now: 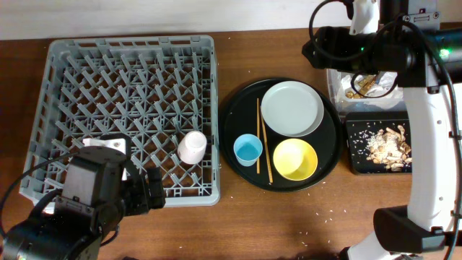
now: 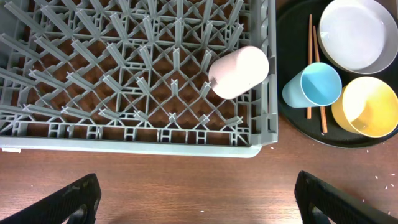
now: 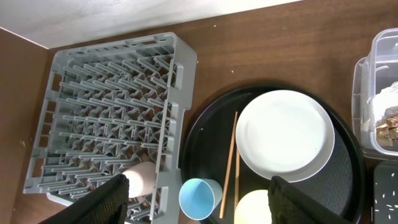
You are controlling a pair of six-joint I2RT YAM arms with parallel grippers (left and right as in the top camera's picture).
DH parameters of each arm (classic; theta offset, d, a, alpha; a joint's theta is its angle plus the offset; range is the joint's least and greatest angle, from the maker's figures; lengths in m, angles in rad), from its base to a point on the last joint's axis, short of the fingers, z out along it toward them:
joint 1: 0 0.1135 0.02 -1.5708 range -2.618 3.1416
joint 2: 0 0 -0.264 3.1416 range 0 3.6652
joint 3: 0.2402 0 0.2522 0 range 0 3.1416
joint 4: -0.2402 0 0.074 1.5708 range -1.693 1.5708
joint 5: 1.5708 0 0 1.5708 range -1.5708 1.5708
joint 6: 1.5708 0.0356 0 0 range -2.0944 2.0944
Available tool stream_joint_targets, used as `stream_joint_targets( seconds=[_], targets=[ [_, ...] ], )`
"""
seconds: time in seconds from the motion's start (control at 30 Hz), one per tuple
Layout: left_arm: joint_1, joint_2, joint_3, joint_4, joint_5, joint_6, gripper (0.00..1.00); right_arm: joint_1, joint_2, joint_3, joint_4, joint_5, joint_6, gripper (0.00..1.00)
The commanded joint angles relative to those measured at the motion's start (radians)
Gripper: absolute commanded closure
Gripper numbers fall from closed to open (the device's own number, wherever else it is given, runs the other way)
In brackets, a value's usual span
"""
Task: Sort waste into correct bins and load items into the dishwasher rack
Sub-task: 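Retract the left arm and move the right gripper toward the bin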
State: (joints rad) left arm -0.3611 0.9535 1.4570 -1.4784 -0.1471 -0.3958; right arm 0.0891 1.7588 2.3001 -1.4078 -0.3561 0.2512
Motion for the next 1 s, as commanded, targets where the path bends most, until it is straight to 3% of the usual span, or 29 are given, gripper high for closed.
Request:
stream_joint_targets(
  seconds=[0.0, 0.97],
  targets=[
    [0.005, -0.004, 0.004, -0.004, -0.010, 0.008, 0.01, -0.005, -0.003, 0.013, -0.002, 0.013, -0.011, 0.28],
    [0.005, -0.004, 0.004, -0.004, -0.010, 0.008, 0.01, -0.005, -0.003, 0.013, -0.038, -0.037, 0.029, 0.28]
  ],
)
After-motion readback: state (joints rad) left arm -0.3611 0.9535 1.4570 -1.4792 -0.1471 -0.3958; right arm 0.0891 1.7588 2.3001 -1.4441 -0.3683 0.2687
